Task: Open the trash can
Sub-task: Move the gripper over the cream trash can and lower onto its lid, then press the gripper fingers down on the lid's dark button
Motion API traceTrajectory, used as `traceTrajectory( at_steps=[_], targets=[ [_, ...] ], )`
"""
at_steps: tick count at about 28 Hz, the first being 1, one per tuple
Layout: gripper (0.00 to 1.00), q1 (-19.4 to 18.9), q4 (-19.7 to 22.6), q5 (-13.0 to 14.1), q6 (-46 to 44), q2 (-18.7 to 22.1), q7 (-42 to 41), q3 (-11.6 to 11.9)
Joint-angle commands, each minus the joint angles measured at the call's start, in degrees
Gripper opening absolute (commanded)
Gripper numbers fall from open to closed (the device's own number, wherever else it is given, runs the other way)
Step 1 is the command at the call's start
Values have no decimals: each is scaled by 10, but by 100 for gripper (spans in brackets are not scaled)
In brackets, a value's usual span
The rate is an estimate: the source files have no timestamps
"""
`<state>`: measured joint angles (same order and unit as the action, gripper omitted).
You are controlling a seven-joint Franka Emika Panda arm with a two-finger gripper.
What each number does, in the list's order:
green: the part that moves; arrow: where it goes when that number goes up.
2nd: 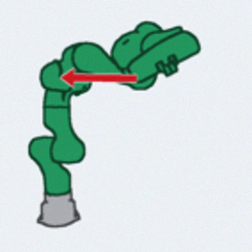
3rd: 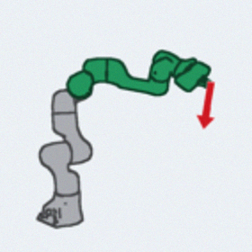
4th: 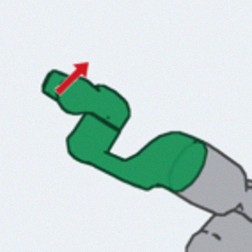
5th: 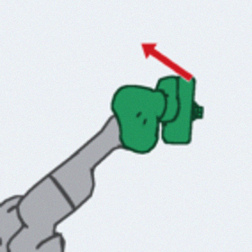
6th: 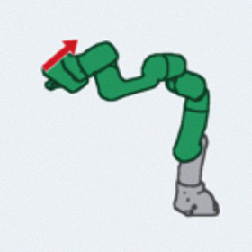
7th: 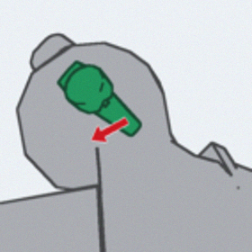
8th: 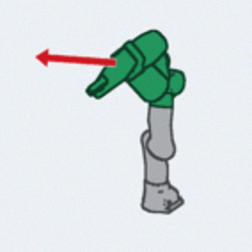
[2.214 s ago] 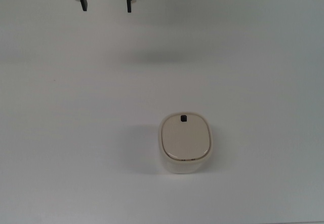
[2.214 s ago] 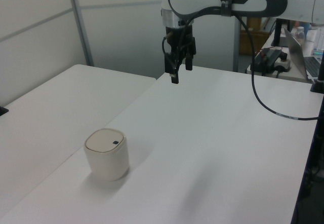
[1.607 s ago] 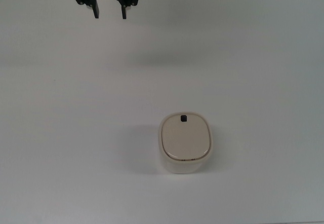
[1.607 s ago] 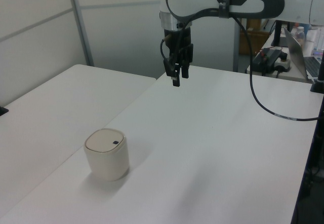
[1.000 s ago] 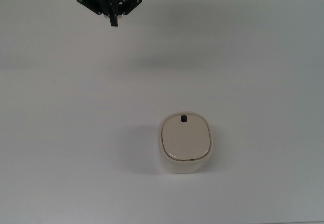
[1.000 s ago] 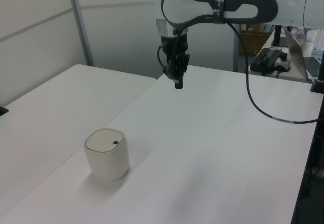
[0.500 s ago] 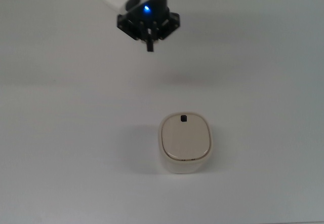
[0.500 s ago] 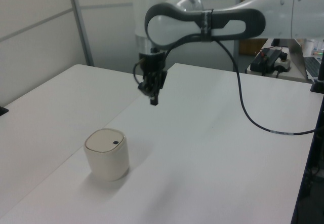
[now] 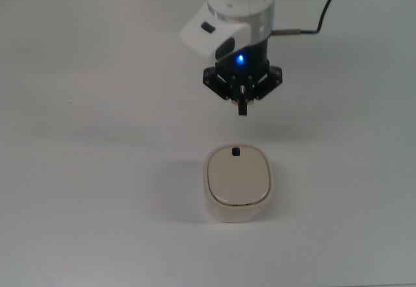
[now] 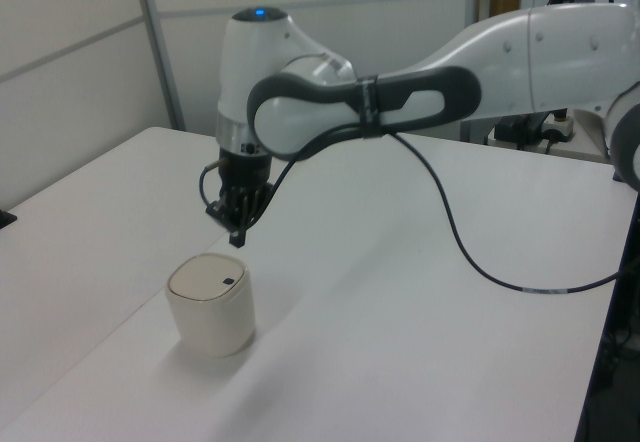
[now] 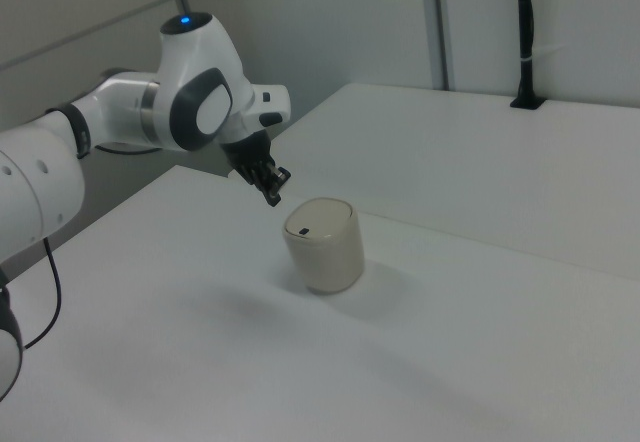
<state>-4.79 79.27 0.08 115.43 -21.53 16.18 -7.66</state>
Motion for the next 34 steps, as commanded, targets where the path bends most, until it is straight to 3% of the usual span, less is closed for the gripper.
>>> traceTrajectory(
  at_steps=[1, 8, 15, 27, 34],
  targets=[
    [0, -12, -25, -7, 52, -43, 15, 2],
    [0, -14, -25, -27, 101, -73, 26, 4],
    [0, -15, -25, -70, 127, -94, 59, 3],
    [0, -15, -20, -74, 123, -94, 58, 5],
    [0, -16, -18, -90, 106, -94, 58, 4]
  ],
)
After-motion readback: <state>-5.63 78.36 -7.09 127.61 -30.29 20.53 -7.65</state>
